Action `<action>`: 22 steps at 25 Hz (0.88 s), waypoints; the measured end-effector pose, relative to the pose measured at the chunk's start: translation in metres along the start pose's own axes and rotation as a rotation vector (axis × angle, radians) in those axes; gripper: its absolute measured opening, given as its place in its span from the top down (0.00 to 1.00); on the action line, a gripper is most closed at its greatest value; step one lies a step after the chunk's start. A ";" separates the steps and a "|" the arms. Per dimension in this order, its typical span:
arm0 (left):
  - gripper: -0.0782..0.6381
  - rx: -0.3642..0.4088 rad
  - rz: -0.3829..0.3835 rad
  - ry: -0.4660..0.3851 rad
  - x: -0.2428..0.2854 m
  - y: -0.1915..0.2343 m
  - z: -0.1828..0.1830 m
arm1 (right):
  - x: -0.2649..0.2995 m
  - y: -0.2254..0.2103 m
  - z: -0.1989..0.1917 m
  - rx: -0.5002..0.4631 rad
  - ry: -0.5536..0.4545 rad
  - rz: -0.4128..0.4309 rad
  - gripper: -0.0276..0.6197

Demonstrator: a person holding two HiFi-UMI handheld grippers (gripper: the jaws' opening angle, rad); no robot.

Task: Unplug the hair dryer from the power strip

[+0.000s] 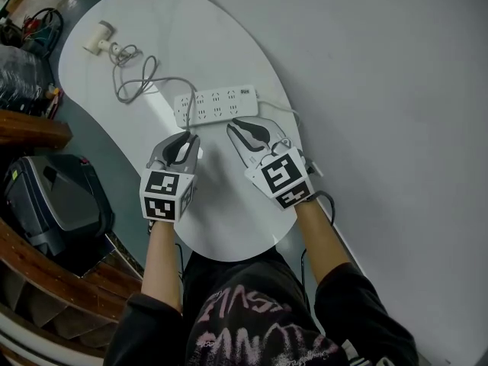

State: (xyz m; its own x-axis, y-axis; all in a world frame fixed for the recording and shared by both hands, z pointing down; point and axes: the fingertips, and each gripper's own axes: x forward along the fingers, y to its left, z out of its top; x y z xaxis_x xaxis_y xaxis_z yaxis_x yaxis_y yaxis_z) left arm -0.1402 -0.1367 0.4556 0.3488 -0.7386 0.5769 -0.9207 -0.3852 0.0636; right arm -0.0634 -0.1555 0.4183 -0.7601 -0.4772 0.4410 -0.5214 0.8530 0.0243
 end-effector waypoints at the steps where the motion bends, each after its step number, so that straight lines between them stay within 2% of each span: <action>1: 0.81 0.003 0.006 -0.010 -0.002 -0.001 0.004 | -0.002 0.000 0.002 0.000 -0.008 -0.002 0.89; 4: 0.88 0.002 0.029 -0.044 -0.012 -0.003 0.018 | -0.012 0.000 0.011 0.001 -0.032 -0.016 0.92; 22: 0.88 -0.010 0.144 -0.191 -0.065 -0.025 0.064 | -0.068 0.006 0.047 0.015 -0.158 -0.086 0.94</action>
State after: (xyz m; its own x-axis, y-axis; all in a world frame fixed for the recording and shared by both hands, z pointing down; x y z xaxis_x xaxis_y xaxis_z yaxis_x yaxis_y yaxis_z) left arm -0.1285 -0.1146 0.3641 0.2402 -0.8771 0.4159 -0.9645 -0.2641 0.0003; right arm -0.0330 -0.1282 0.3459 -0.7631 -0.5769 0.2912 -0.5923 0.8047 0.0420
